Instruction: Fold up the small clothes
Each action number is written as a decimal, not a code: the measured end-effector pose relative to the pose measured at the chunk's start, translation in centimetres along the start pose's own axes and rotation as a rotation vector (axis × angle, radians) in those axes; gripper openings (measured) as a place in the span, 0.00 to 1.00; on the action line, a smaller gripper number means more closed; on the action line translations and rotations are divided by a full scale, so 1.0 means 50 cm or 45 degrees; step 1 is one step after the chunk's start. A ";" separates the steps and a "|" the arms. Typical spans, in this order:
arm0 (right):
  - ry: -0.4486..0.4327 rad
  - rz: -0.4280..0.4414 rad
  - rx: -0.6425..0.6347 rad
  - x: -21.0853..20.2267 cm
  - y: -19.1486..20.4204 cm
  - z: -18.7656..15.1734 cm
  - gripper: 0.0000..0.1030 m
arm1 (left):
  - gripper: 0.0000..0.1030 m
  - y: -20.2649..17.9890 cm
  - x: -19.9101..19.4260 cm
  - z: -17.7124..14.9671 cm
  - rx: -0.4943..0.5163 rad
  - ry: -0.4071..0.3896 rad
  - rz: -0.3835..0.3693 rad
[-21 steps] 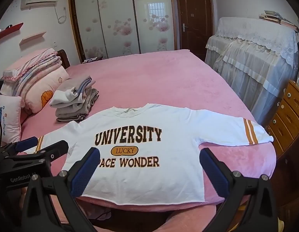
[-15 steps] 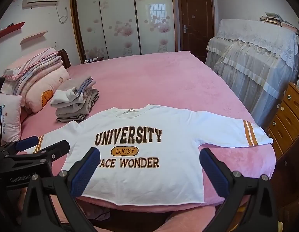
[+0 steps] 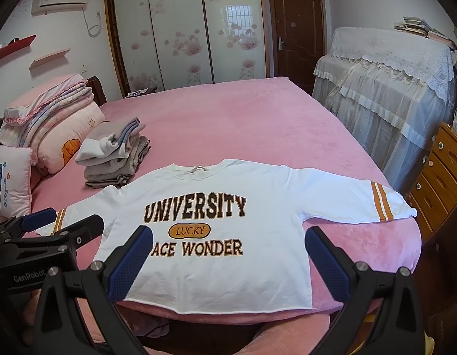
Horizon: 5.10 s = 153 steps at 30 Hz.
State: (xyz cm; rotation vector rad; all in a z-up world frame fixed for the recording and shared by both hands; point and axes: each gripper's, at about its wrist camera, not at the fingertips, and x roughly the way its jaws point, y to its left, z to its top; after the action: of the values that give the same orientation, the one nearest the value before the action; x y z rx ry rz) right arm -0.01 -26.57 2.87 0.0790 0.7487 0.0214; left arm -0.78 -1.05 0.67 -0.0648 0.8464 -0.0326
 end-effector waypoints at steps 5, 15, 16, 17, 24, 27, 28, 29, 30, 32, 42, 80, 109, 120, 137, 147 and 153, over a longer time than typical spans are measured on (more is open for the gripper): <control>0.009 -0.013 0.002 0.005 -0.003 -0.003 1.00 | 0.99 0.009 -0.003 0.001 -0.022 -0.016 -0.008; 0.075 -0.034 -0.008 0.007 0.001 -0.006 1.00 | 0.99 0.015 0.007 0.000 -0.041 0.008 -0.001; 0.076 -0.036 -0.008 0.007 0.000 -0.008 1.00 | 0.99 0.016 0.008 0.000 -0.043 0.010 -0.002; 0.071 -0.042 -0.011 0.006 -0.001 -0.009 1.00 | 0.99 0.016 0.008 0.000 -0.044 0.011 -0.006; 0.147 -0.046 0.012 0.001 0.007 -0.003 1.00 | 0.99 0.005 0.009 0.001 -0.005 0.011 -0.002; 0.113 -0.037 0.022 -0.004 0.012 -0.001 1.00 | 0.99 -0.001 0.013 0.003 0.008 0.025 0.020; 0.102 -0.042 0.016 -0.007 0.013 0.000 1.00 | 0.99 -0.001 0.015 0.004 0.008 0.030 0.028; 0.088 -0.048 0.010 -0.009 0.014 0.001 1.00 | 0.99 -0.003 0.017 0.006 0.006 0.035 0.038; 0.076 -0.054 0.005 -0.011 0.014 0.002 1.00 | 0.99 -0.002 0.017 0.007 0.001 0.036 0.043; 0.062 -0.075 -0.006 -0.013 0.011 0.005 1.00 | 0.99 -0.001 0.016 0.009 -0.012 0.031 0.047; 0.025 -0.123 -0.018 -0.021 -0.028 0.019 1.00 | 0.99 -0.003 -0.003 0.037 -0.044 -0.042 0.078; -0.105 -0.153 0.004 -0.061 -0.156 0.067 1.00 | 0.99 -0.177 -0.061 0.138 0.144 -0.199 0.020; 0.108 -0.633 0.355 0.118 -0.545 -0.007 1.00 | 0.99 -0.633 0.351 0.129 0.559 0.034 -0.218; 0.264 -0.530 0.680 0.267 -0.763 -0.075 0.83 | 0.99 -0.700 0.536 0.085 0.593 0.211 -0.190; 0.302 -0.362 0.989 0.404 -0.936 -0.101 0.41 | 0.99 -0.683 0.631 0.076 0.438 0.300 -0.170; 0.160 -0.297 0.694 0.342 -0.822 -0.018 0.13 | 0.99 -0.654 0.568 0.120 0.414 0.192 -0.114; 0.100 -0.121 0.470 0.293 -0.661 0.044 0.13 | 0.99 -0.566 0.493 0.144 0.369 0.161 -0.105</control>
State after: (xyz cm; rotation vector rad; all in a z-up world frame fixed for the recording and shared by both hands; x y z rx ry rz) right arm 11.91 -58.97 -8.09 0.3956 0.8277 -0.2054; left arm 20.86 -30.33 -11.03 0.1765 0.9576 -0.2388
